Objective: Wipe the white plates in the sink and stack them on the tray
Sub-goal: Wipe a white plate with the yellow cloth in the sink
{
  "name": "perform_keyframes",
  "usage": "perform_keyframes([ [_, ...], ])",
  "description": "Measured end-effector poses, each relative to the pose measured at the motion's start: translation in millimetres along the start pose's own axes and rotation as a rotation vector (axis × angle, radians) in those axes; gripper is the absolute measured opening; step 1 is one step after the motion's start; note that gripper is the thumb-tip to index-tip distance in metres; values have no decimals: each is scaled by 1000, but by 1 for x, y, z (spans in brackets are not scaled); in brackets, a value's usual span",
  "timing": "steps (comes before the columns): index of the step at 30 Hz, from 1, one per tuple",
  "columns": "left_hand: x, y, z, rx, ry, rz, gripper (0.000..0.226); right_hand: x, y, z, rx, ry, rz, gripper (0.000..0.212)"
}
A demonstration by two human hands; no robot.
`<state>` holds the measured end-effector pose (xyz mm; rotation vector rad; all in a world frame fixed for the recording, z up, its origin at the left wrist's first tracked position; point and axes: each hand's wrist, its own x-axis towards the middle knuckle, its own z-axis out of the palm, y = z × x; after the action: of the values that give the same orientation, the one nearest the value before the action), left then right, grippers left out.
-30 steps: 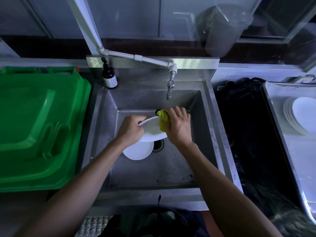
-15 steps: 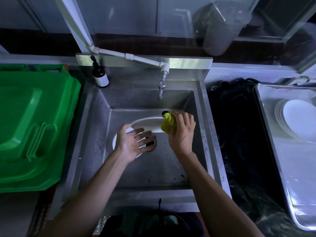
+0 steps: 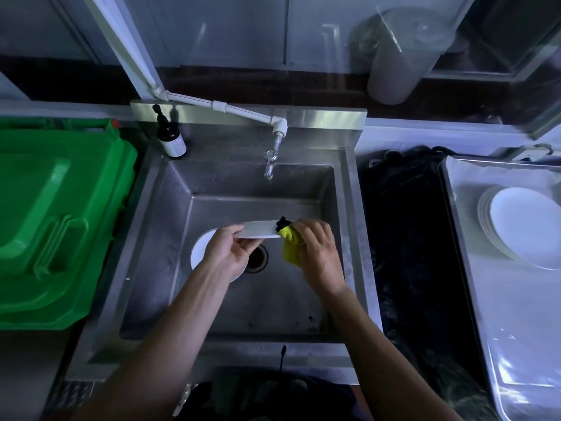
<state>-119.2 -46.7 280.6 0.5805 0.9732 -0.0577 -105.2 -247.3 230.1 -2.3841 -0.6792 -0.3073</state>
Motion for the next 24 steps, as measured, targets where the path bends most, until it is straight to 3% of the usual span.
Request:
perform_keyframes([
  [4, -2, -5, 1, 106, 41, 120, 24, -8, 4, -6, 64, -86, -42, 48],
  [9, -8, -17, -8, 157, 55, 174, 42, -1, -10, -13, 189, -194, 76, 47],
  [14, -20, -33, -9, 243, 19, 217, 39, 18, -33, -13, 401, -335, 225, 48],
  [24, -42, -48, -8, 139, -37, 282, 32, 8, -47, -9, 260, -235, 59, 38],
])
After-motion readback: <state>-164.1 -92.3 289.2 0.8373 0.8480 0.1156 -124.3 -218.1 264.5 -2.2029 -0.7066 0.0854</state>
